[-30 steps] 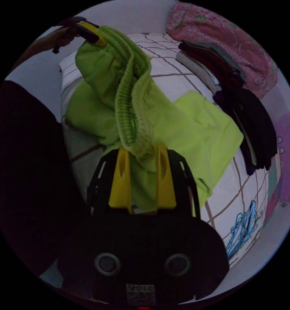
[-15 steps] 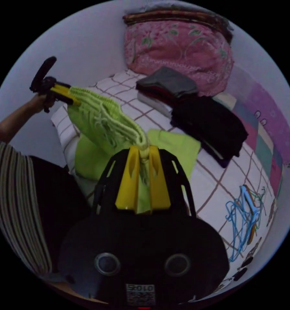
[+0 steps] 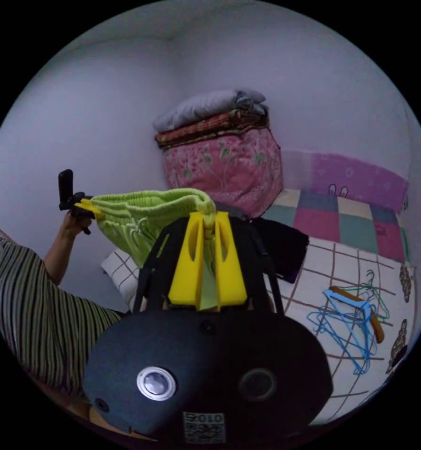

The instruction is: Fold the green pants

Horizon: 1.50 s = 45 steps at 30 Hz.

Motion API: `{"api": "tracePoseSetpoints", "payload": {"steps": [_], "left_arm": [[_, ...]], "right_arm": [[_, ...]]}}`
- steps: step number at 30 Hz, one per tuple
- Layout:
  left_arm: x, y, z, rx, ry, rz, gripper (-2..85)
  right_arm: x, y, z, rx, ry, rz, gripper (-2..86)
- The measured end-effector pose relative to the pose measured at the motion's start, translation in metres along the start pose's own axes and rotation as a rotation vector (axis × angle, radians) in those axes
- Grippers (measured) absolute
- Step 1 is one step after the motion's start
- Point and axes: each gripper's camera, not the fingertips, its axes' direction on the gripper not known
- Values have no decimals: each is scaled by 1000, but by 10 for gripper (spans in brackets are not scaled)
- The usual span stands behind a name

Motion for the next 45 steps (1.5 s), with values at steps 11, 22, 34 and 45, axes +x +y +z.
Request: {"api": "tracePoseSetpoints", "payload": {"steps": [11, 22, 34, 45], "left_arm": [[191, -178, -187, 476, 241, 506, 76], [148, -151, -322, 707, 73, 291, 77], [-98, 102, -202, 239, -189, -401, 78], [-281, 337, -162, -18, -170, -871, 72]], "right_arm": [[-156, -122, -204, 317, 630, -287, 52], [-301, -245, -116, 220, 534, -611, 52], [-287, -120, 348, -306, 33, -746, 52], [-374, 2, 658, -672, -187, -824, 52]]}}
